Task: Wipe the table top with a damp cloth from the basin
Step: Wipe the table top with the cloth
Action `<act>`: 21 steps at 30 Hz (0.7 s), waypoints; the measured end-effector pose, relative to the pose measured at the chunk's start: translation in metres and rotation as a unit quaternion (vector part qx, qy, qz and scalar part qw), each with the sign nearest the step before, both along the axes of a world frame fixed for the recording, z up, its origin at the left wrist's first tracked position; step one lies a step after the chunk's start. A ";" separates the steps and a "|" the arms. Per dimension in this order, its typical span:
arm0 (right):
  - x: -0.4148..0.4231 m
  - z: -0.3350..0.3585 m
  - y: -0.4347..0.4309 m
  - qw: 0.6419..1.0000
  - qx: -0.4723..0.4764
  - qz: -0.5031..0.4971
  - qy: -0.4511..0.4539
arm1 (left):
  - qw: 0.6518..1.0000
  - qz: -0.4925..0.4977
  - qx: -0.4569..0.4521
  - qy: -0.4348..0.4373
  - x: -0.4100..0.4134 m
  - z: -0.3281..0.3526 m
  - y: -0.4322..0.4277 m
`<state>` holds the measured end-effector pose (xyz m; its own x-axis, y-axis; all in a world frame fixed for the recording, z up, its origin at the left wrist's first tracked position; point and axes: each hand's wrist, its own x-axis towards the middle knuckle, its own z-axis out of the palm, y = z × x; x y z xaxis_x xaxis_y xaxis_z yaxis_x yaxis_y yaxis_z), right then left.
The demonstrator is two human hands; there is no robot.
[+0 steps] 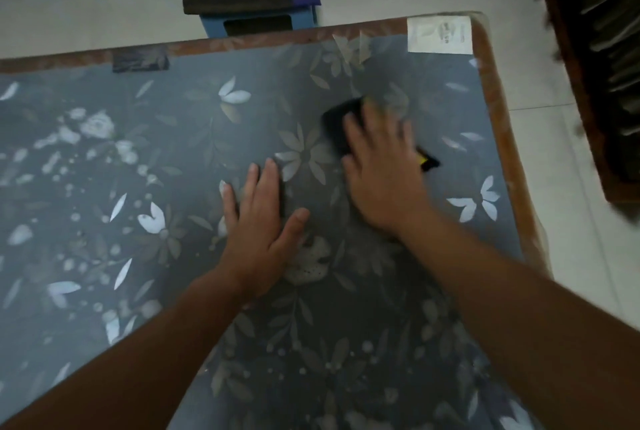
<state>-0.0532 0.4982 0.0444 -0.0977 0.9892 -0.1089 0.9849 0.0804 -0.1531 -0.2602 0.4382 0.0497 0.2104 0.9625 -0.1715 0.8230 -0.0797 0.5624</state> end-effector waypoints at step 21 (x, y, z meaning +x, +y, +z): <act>0.053 0.011 -0.106 0.981 -0.046 -0.184 0.027 | 0.998 -0.035 -0.022 0.041 -0.020 0.002 -0.120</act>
